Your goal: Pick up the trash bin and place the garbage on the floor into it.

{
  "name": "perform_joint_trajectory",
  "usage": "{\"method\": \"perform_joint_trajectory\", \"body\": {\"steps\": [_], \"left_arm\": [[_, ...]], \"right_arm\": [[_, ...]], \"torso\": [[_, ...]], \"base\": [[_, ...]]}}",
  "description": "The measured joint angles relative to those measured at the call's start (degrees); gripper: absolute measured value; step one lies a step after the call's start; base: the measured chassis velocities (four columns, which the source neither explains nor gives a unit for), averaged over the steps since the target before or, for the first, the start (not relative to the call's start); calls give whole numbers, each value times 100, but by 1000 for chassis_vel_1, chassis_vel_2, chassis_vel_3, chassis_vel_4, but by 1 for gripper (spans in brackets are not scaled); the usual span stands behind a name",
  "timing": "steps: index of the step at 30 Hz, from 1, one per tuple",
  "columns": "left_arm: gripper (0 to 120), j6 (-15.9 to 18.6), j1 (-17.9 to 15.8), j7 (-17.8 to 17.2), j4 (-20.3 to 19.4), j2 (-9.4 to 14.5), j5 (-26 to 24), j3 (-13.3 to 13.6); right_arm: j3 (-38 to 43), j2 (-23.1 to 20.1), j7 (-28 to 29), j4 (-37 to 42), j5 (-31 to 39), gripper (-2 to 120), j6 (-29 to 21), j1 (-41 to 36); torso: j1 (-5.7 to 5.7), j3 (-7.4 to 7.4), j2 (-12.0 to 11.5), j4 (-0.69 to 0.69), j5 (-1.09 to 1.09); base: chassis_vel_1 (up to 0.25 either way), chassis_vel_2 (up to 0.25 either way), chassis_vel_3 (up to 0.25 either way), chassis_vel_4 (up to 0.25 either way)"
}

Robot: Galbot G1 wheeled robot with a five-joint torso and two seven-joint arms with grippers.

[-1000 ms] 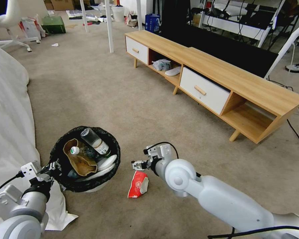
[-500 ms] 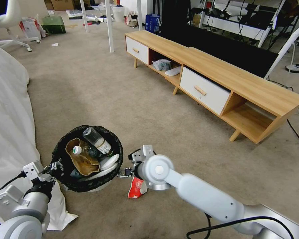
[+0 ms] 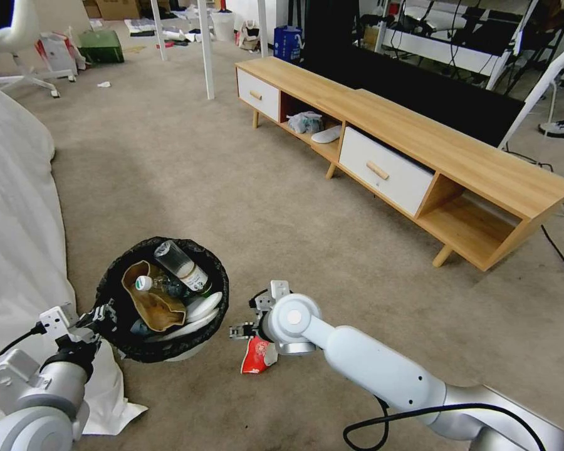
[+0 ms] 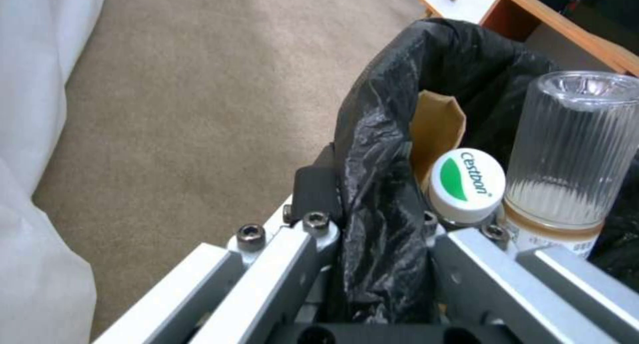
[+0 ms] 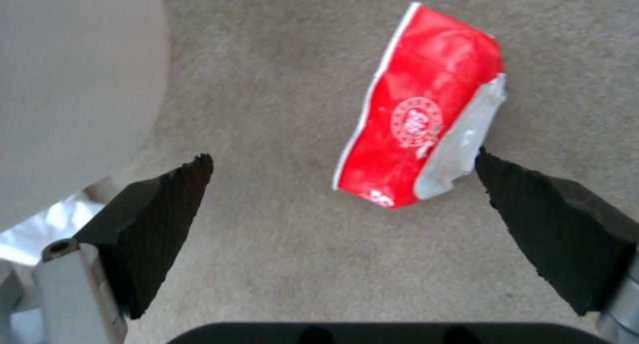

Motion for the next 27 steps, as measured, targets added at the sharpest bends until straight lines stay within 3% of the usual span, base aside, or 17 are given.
{"method": "perform_joint_trajectory", "body": {"steps": [27], "left_arm": [[0,-27,-134,-97,268,147,104,149]], "right_arm": [[403,350,-540,-1340,-329,100,-8,-179]], "torso": [[0,0,0,1,0]], "base": [[0,0,0,0]]}}
